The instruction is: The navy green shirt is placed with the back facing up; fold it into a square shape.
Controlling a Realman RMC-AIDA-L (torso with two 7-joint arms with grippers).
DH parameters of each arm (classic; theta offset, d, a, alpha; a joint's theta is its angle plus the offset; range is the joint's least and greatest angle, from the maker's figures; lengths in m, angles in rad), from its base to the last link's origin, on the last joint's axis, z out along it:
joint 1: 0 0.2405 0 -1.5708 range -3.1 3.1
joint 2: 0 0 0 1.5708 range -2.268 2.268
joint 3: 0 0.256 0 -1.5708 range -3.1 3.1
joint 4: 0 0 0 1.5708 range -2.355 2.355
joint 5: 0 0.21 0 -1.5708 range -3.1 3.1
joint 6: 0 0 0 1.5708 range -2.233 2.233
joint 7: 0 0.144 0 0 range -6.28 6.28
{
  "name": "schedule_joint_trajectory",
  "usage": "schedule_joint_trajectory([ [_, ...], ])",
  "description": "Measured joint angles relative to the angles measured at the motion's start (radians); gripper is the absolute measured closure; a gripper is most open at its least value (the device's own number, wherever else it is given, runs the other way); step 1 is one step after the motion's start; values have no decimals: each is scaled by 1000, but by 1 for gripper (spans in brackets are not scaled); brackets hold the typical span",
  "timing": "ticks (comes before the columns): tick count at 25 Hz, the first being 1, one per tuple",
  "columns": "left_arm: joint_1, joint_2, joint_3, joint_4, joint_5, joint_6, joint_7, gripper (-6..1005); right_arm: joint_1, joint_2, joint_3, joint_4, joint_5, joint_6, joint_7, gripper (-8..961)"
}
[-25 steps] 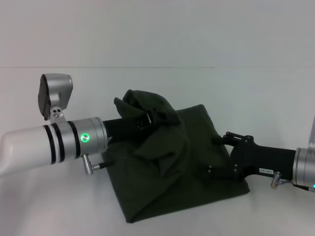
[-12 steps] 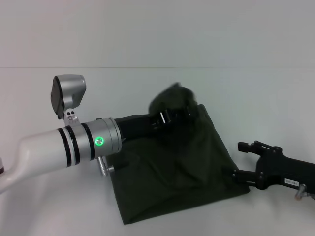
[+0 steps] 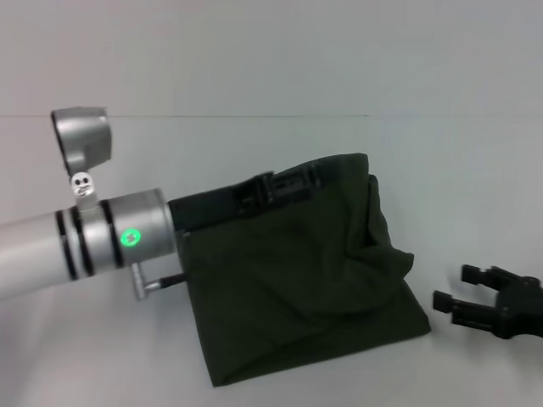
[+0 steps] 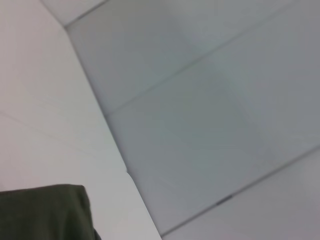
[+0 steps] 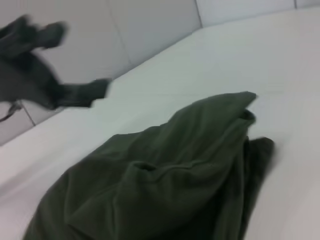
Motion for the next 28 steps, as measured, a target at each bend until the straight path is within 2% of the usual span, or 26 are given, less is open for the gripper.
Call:
schedule_joint_trajectory([
  [2, 0, 0, 0, 0, 0, 0, 0, 175, -6, -34, 0, -1, -2, -49, 86, 27],
  [4, 79, 38, 94, 61, 1, 86, 28, 149, -3, -61, 1, -9, -2, -116, 175, 28],
  [5, 89, 44, 105, 66, 1, 100, 38, 135, 4, -74, 1, -25, 0, -157, 235, 28],
  [6, 114, 59, 124, 73, 1, 133, 72, 122, 11, -78, 0, -45, -1, -181, 287, 29],
  [10, 179, 89, 138, 101, 11, 245, 212, 128, 61, -74, -27, -177, -18, -250, 518, 31],
  [14, 230, 94, 129, 182, 84, 285, 253, 134, 165, -69, -62, -293, -157, -248, 840, 33],
  [21, 251, 92, 110, 224, 170, 341, 329, 138, 385, -105, -68, -304, -450, -263, 1211, 36],
  [23, 253, 97, 102, 225, 179, 351, 351, 138, 408, -106, -70, -305, -471, -268, 1236, 37],
  [24, 260, 107, 92, 231, 202, 382, 410, 138, 431, -106, -73, -305, -492, -275, 1256, 37],
  [28, 278, 114, 80, 265, 244, 412, 488, 138, 499, -94, -92, -304, -573, -290, 1323, 40],
])
